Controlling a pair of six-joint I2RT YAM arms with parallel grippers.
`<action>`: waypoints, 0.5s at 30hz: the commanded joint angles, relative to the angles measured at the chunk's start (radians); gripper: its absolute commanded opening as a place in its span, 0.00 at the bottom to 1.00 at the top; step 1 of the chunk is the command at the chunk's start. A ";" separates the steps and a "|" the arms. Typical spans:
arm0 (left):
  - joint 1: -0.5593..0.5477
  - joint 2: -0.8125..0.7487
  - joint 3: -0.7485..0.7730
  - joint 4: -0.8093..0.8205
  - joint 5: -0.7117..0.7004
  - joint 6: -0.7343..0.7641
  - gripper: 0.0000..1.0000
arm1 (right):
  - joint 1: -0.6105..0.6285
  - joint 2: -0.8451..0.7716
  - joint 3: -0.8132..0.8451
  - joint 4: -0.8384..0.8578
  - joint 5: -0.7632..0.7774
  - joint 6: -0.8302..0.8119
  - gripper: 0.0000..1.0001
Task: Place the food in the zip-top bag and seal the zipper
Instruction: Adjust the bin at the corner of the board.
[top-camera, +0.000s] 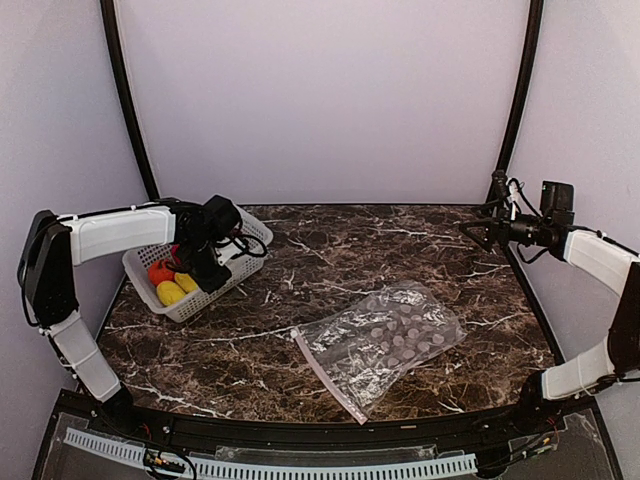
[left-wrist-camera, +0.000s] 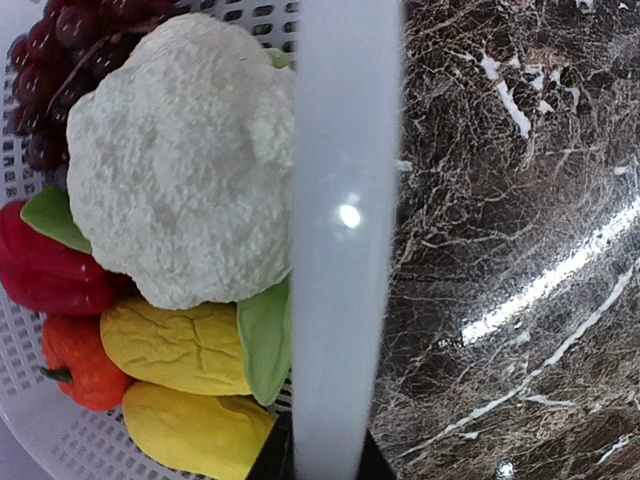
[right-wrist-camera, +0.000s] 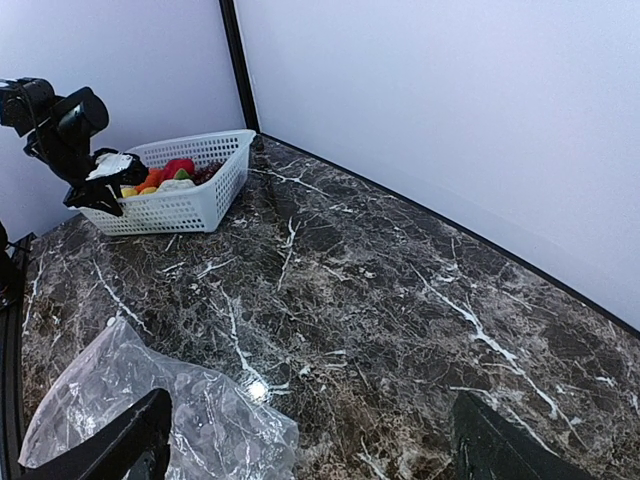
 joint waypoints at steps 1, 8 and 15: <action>-0.012 -0.008 0.041 -0.074 0.070 -0.158 0.10 | -0.004 0.009 0.013 0.005 -0.007 -0.006 0.93; -0.103 -0.011 0.065 -0.014 0.198 -0.567 0.01 | -0.002 0.024 0.014 0.006 -0.012 0.000 0.93; -0.245 -0.002 0.074 0.153 0.224 -0.898 0.01 | -0.002 0.032 0.017 0.002 -0.025 0.007 0.93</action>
